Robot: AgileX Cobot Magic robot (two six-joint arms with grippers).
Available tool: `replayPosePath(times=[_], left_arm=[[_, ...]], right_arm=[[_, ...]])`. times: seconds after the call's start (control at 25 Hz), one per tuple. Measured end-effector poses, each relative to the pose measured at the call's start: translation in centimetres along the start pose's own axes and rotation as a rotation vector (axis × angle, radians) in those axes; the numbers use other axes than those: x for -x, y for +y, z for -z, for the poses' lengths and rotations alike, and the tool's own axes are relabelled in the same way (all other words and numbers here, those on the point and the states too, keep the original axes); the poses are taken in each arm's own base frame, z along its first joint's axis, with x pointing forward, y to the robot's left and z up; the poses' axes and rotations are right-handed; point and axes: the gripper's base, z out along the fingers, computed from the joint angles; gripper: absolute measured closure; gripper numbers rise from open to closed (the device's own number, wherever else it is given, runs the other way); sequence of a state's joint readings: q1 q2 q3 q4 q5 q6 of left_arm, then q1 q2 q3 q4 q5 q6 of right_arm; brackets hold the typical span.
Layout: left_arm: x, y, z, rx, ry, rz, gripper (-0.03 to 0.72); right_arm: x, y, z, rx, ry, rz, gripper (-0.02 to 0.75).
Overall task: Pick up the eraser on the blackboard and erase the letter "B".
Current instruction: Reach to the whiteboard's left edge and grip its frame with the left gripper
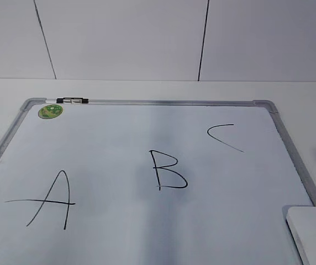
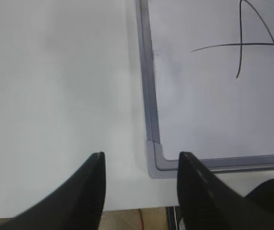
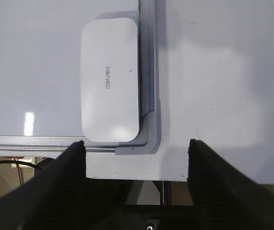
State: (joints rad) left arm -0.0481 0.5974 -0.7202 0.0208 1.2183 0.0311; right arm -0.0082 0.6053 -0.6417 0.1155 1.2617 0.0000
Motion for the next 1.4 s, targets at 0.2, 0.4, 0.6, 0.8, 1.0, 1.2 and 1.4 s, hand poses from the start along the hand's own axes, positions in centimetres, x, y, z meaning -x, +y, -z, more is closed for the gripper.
replayPosePath(times=[0.2, 0.4, 0.6, 0.8, 1.0, 1.2, 1.4], left_arm=[[4.0, 0.1, -2.7, -0.007, 0.175, -0.006, 0.326], [8.4, 0.2, -6.2, -0.013, 0.311, -0.025, 0.328], [12.2, 0.3, -9.6, -0.016, 0.38, -0.031, 0.33], [14.5, 0.3, -14.1, -0.017, 0.446, -0.047, 0.338], [15.8, 0.3, -18.8, -0.021, 0.517, -0.065, 0.36], [17.2, 0.8, -22.3, -0.023, 0.538, -0.049, 0.363], [17.8, 1.3, -24.3, -0.036, 0.55, -0.032, 0.364]], right_arm=[[0.1, 0.0, -0.1, 0.0, 0.003, -0.001, 0.216], [0.1, 0.0, -0.1, 0.0, 0.003, -0.001, 0.216], [0.1, 0.0, -0.1, 0.0, 0.003, -0.001, 0.216], [0.1, 0.0, -0.1, 0.0, 0.003, -0.001, 0.216], [0.1, 0.0, -0.1, 0.0, 0.003, -0.001, 0.216], [0.1, 0.0, -0.1, 0.0, 0.003, -0.001, 0.216], [0.1, 0.0, -0.1, 0.0, 0.003, -0.001, 0.216]])
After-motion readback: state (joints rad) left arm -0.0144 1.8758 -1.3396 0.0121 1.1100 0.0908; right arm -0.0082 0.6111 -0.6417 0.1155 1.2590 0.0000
